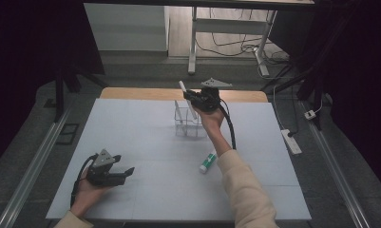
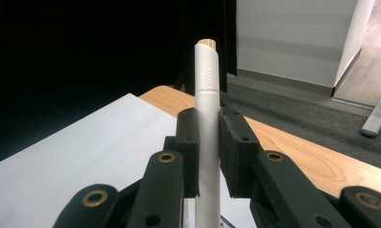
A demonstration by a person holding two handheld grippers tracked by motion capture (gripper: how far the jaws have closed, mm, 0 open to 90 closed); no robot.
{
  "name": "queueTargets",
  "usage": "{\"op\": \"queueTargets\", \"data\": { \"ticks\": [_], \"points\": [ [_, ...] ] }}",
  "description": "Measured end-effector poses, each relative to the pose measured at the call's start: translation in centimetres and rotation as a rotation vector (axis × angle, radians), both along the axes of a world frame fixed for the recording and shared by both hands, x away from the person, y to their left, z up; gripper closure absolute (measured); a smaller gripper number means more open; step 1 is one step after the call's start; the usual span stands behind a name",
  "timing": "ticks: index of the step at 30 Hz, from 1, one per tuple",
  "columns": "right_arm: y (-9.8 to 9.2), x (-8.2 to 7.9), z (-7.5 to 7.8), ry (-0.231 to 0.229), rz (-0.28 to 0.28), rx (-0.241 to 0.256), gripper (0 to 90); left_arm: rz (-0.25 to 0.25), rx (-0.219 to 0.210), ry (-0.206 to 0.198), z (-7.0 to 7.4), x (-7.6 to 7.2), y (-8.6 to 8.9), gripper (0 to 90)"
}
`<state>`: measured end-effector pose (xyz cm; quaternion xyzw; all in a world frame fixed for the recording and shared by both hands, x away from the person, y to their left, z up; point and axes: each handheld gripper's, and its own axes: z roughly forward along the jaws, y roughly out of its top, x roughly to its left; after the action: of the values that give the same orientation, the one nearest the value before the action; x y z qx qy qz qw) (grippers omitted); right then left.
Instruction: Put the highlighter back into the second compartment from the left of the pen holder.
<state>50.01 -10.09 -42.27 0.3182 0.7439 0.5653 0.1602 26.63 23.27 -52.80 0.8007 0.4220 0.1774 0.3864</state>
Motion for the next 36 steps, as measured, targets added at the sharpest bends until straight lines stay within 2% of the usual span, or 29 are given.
{"op": "queueTargets", "data": {
  "ticks": [4, 7, 9, 14, 18, 36],
  "points": [
    [0.1, 0.2, -0.4, 0.006, -0.001, -0.010, 76.6, 0.000, 0.000, 0.000, 0.0, 0.0, 0.0, 26.1],
    [0.1, 0.2, -0.6, 0.009, -0.038, -0.036, 60.8, -0.002, 0.000, 0.003, 0.0, 0.0, 0.0, 26.1],
    [-0.1, 0.1, -0.6, 0.007, -0.065, -0.048, 54.5, -0.004, 0.001, 0.004, -0.1, 0.1, 0.0, 26.1],
    [-0.6, -0.1, -0.4, 0.021, -0.041, -0.053, 53.7, -0.005, -0.002, 0.001, 0.0, 0.0, -0.1, 26.1],
    [-1.0, -0.6, -0.3, 0.014, -0.027, -0.078, 53.3, -0.005, -0.002, 0.001, 0.0, 0.0, -0.1, 26.1],
    [-3.1, -2.6, -0.6, 0.017, 0.020, -0.120, 51.2, -0.004, -0.002, 0.003, 0.0, 0.0, -0.1, 26.1]
  ]
}}
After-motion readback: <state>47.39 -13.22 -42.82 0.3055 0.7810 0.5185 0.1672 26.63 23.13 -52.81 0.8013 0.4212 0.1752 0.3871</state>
